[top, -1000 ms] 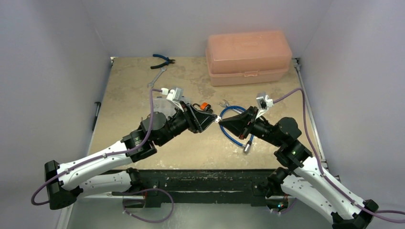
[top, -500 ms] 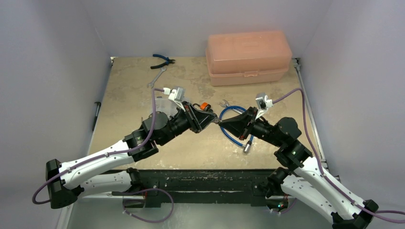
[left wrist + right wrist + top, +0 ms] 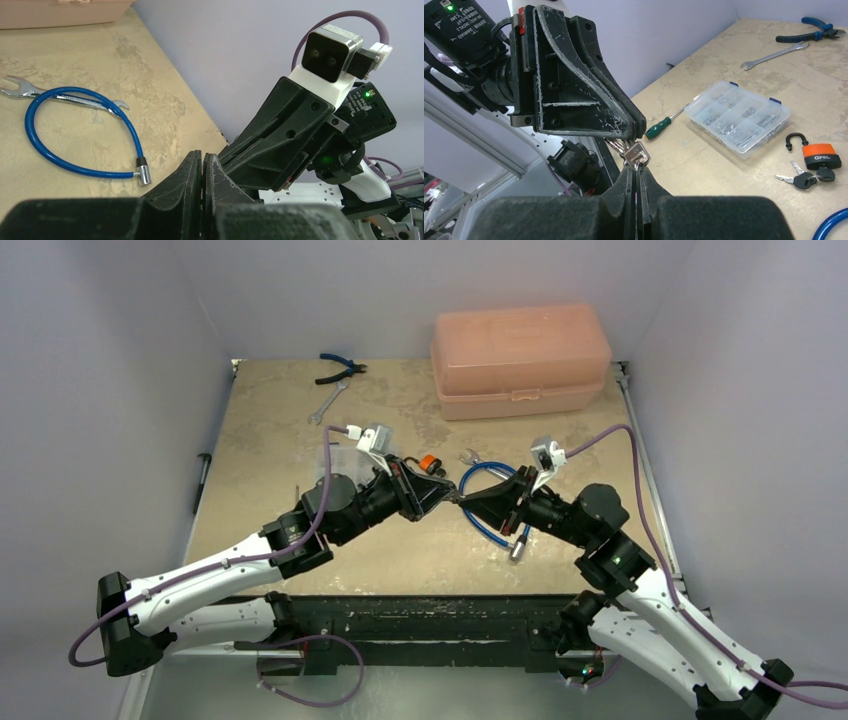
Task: Unlock with the key
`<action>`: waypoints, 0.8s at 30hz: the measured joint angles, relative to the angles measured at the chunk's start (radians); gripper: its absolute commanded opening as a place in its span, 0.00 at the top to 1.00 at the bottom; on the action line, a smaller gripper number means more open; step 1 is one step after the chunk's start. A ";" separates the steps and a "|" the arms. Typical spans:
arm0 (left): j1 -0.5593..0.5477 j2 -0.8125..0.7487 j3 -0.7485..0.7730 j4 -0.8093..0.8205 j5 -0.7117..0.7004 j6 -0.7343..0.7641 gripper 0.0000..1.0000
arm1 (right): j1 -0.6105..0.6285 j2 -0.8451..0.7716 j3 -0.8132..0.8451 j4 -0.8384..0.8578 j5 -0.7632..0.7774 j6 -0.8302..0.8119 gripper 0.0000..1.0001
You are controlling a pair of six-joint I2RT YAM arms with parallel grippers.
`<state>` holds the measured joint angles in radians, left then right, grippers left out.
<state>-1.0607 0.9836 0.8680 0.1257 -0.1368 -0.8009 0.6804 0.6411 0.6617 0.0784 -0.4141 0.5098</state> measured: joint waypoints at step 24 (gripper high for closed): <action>0.000 0.006 0.027 -0.077 0.023 0.045 1.00 | 0.000 0.007 0.015 -0.043 -0.002 -0.031 1.00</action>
<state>-1.0611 0.9894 0.8948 0.0486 -0.1139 -0.7555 0.6807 0.6479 0.6769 0.0349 -0.4164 0.4789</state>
